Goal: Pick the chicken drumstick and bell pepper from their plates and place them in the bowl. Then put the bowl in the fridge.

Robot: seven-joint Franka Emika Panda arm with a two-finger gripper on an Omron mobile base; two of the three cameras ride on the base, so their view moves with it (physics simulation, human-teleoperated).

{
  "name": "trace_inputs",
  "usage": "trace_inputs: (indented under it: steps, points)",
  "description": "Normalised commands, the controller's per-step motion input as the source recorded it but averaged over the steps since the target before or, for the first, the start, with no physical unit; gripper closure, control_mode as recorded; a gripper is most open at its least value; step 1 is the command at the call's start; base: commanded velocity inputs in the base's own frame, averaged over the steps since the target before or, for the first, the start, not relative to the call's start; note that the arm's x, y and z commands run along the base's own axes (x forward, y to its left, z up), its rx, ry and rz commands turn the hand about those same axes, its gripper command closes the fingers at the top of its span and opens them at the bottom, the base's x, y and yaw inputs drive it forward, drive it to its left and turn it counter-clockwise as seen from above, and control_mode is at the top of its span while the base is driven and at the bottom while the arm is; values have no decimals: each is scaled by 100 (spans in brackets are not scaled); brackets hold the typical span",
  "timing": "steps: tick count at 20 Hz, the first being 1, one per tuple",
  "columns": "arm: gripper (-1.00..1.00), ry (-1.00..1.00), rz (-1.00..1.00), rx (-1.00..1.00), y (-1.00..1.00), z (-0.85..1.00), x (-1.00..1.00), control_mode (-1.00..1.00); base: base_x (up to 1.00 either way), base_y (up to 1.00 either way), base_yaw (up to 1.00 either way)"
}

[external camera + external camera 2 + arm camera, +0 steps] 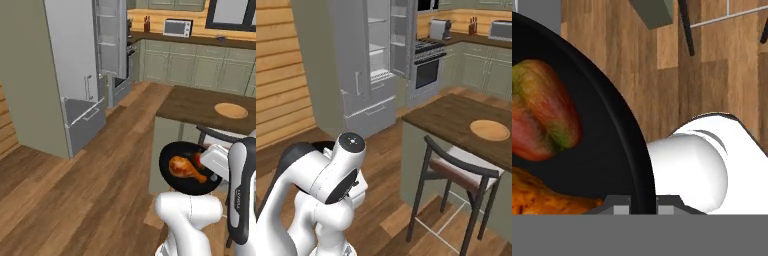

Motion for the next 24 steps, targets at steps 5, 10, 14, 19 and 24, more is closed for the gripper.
trace_inputs:
  steps: [5, 10, 14, 19, 24]
  points:
    - [100, 0, 0, 0, 0, 0, 0, 100, 100, 98, -47]
    - [100, 0, 0, 0, 0, 0, 0, 100, 100, 97, -48]
    - [100, 0, 0, 0, 0, 0, 0, 100, 100, 91, -49]
    - [100, 0, 0, 0, 0, 0, 0, 100, 90, 90, -47]
    - [100, 0, 0, 0, 0, 0, 0, 100, 55, 53, -35]
